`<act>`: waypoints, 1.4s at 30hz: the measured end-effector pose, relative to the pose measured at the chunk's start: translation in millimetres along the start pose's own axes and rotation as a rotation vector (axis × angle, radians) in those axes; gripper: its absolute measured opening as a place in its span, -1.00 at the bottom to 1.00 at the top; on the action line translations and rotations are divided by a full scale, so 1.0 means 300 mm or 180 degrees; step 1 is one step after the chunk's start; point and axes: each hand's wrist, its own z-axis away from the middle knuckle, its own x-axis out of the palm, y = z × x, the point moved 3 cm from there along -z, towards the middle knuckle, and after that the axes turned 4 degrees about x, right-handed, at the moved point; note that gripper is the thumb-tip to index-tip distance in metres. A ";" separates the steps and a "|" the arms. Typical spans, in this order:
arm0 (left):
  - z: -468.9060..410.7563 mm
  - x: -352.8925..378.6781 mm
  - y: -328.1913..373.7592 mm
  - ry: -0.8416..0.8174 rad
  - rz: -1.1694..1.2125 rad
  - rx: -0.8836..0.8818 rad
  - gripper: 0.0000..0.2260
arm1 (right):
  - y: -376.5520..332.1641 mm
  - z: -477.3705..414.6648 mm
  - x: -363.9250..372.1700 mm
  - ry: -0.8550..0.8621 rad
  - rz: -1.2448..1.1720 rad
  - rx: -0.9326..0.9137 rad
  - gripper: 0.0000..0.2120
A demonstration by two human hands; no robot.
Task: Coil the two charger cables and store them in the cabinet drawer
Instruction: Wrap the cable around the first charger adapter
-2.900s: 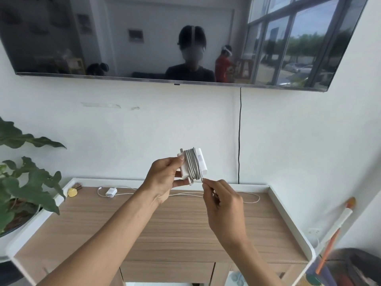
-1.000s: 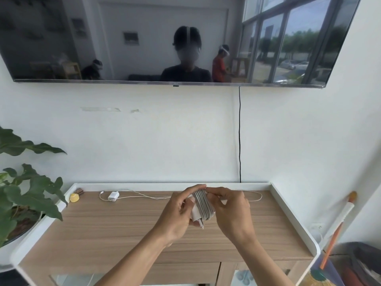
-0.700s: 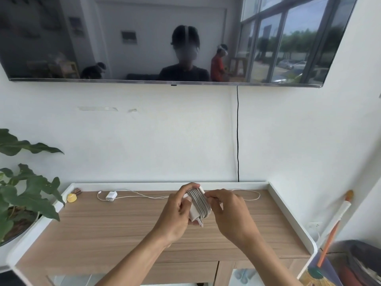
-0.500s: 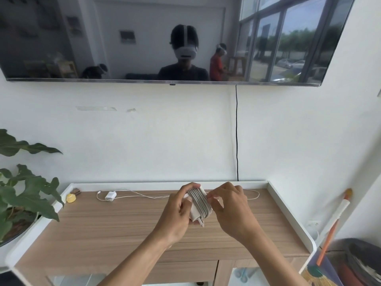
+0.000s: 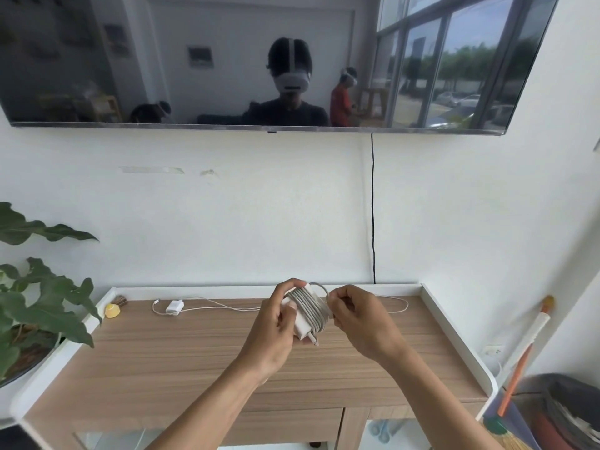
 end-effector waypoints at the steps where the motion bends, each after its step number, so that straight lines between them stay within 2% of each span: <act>1: -0.002 -0.002 0.003 0.0005 -0.0025 0.0014 -0.63 | -0.006 0.000 0.003 0.0017 -0.0111 -0.0021 -0.82; 3: -0.004 -0.007 0.006 0.0008 -0.0134 0.0035 -0.64 | -0.022 0.005 0.009 -0.0031 -0.0054 -0.0156 -0.83; 7: -0.001 -0.014 -0.008 -0.0152 -0.0302 -0.0008 -0.65 | -0.066 0.010 0.016 -0.0106 0.0601 -0.0691 -0.90; 11: 0.009 -0.020 -0.014 -0.0287 -0.0128 -0.0141 -0.60 | -0.106 -0.005 0.024 -0.0341 0.1132 -0.1013 -0.91; 15: 0.017 -0.022 -0.011 -0.0430 -0.0173 -0.0235 -0.52 | -0.107 0.003 0.043 -0.0433 0.1178 -0.1154 -0.88; 19: 0.023 -0.023 0.000 -0.0394 -0.0169 -0.0283 -0.61 | -0.076 0.006 0.053 -0.0375 0.0914 -0.1065 -0.91; 27: 0.019 -0.022 -0.029 -0.0230 0.0108 -0.0396 -0.67 | -0.022 -0.022 0.036 0.0121 0.0097 -0.0233 -0.84; 32: 0.004 -0.008 -0.033 -0.0165 0.0206 -0.0371 -0.67 | -0.003 -0.001 0.076 0.0723 -0.0209 -0.0280 -0.79; 37: -0.010 0.003 -0.028 -0.0128 0.0081 -0.0300 -0.67 | 0.020 -0.013 0.103 0.1141 -0.0502 -0.0011 -0.76; 42: -0.016 -0.005 -0.038 0.0018 0.0015 -0.0209 -0.67 | 0.022 0.007 0.120 0.1264 -0.0580 -0.0021 -0.85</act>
